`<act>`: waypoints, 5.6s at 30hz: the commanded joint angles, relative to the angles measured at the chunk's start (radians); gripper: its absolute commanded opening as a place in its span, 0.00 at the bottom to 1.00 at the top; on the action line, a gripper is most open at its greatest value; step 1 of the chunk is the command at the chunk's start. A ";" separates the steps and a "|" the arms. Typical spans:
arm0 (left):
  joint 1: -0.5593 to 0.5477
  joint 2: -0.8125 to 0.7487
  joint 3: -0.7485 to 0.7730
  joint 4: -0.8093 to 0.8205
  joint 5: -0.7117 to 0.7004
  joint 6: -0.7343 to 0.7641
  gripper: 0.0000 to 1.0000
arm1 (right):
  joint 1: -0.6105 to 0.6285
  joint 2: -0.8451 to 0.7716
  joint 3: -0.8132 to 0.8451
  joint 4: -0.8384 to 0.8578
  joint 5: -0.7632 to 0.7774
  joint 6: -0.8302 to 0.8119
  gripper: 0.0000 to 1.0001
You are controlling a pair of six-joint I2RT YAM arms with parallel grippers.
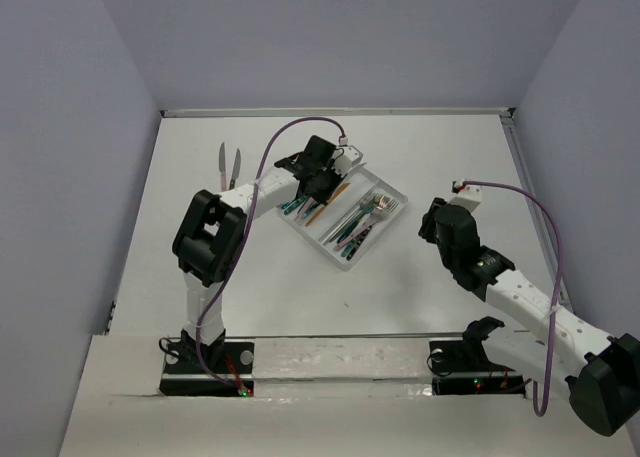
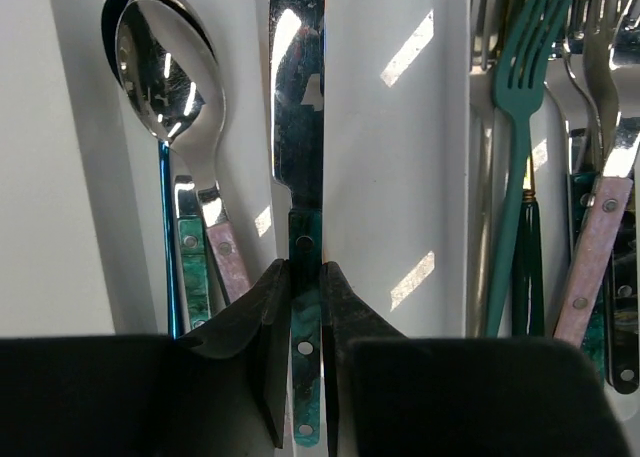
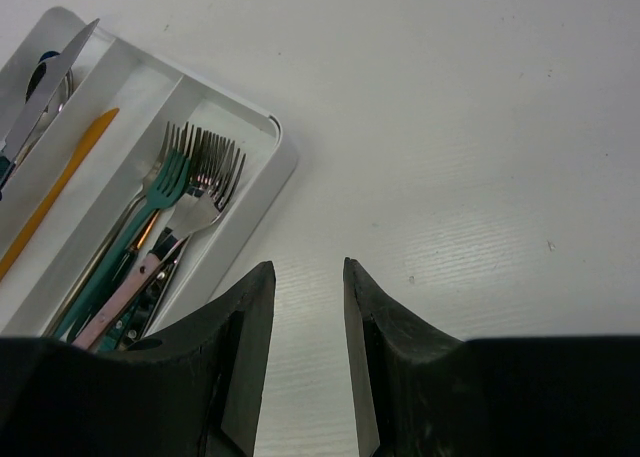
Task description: Sort the eating utensils into containers
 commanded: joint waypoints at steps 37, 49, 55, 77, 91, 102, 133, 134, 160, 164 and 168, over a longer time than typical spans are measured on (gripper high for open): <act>-0.034 0.104 0.202 -0.274 0.053 -0.024 0.00 | 0.000 -0.029 0.023 0.042 0.040 -0.017 0.40; -0.036 0.131 0.189 -0.247 0.052 -0.048 0.06 | 0.000 -0.038 0.022 0.042 0.035 -0.018 0.40; -0.034 0.095 0.189 -0.242 0.046 -0.042 0.38 | 0.000 -0.033 0.025 0.042 0.025 -0.018 0.40; 0.441 -0.109 0.181 -0.188 -0.008 -0.036 0.50 | 0.000 -0.016 0.028 0.042 -0.005 -0.018 0.40; 0.618 0.064 0.080 -0.050 -0.077 -0.048 0.45 | 0.000 -0.009 0.030 0.042 0.006 -0.020 0.40; 0.635 0.183 0.113 -0.046 -0.103 -0.045 0.45 | 0.000 -0.016 0.028 0.041 0.006 -0.020 0.40; 0.384 -0.345 -0.097 0.069 -0.019 -0.103 0.00 | 0.000 -0.018 0.026 0.042 0.014 -0.018 0.40; 0.303 -0.354 -0.103 0.068 -0.005 -0.110 0.00 | 0.000 -0.018 0.026 0.042 0.014 -0.018 0.40; -0.108 -0.061 -0.038 0.069 -0.100 -0.114 0.00 | 0.000 -0.030 0.023 0.041 0.008 -0.018 0.40; -0.102 -0.047 -0.040 0.059 -0.103 -0.108 0.00 | 0.000 -0.026 0.026 0.042 0.008 -0.021 0.40; -0.098 -0.017 -0.023 0.034 -0.099 -0.111 0.00 | 0.000 -0.026 0.025 0.042 0.012 -0.021 0.40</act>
